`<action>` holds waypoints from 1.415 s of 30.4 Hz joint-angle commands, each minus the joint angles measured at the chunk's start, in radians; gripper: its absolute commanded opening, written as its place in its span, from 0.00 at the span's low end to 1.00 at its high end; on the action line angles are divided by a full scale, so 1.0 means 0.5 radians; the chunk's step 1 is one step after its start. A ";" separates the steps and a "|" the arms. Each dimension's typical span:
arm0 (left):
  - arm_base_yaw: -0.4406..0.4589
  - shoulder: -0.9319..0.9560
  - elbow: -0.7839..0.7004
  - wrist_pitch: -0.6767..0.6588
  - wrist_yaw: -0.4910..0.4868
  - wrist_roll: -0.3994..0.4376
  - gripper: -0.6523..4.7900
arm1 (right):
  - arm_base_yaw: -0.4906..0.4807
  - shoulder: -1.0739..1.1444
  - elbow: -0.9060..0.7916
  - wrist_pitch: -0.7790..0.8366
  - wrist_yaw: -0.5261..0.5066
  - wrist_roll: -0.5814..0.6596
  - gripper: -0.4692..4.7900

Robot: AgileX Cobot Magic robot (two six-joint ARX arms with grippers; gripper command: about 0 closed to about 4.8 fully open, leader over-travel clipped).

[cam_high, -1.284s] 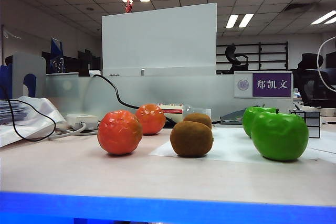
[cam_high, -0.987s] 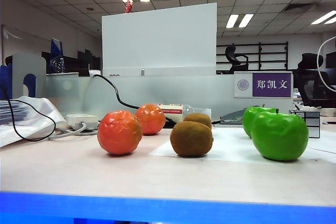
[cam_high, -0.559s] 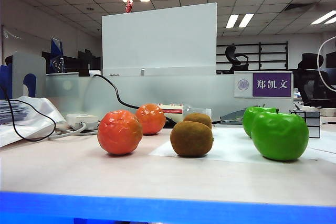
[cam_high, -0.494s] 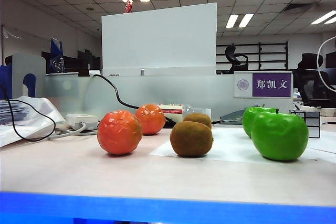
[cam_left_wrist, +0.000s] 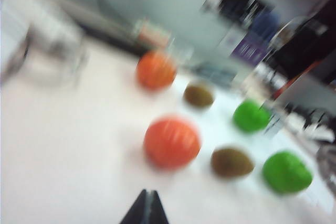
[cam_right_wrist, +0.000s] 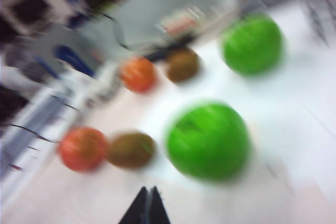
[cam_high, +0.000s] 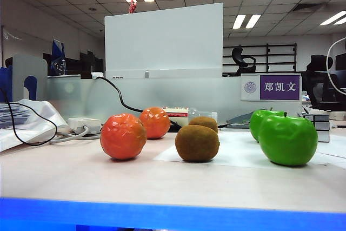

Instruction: Put the same fruits together.

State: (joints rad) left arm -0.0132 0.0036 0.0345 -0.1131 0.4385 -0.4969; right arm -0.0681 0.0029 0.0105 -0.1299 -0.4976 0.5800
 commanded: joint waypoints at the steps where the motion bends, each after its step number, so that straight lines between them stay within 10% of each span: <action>1: -0.001 -0.003 0.009 -0.249 0.019 0.065 0.13 | 0.011 0.007 0.019 -0.117 -0.016 -0.085 0.08; 12: -0.004 0.019 0.035 -0.199 0.044 0.208 0.13 | 0.244 0.020 0.018 0.058 0.004 -0.414 0.12; 19: -0.075 0.260 0.101 0.050 -0.024 0.303 0.13 | 0.467 0.023 0.018 0.281 0.252 -0.445 0.62; 22: -0.128 0.505 0.162 0.269 -0.034 0.345 0.14 | 0.540 0.024 0.019 0.398 0.363 -0.493 0.65; 26: -0.260 0.901 0.320 0.659 -0.021 0.464 0.50 | 0.590 0.060 0.032 0.552 0.440 -0.502 1.00; 31: -0.491 1.463 0.662 0.706 -0.070 0.889 0.97 | 0.602 0.301 0.141 0.660 0.433 -0.623 1.00; 43: -0.763 2.329 0.826 0.746 -0.334 1.061 1.00 | 0.713 1.662 0.819 0.410 0.300 -1.226 1.00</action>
State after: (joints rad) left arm -0.3897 1.1606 0.4397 0.2287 0.2836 0.0154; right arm 0.2710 0.7853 0.3775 0.1436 -0.3607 0.0261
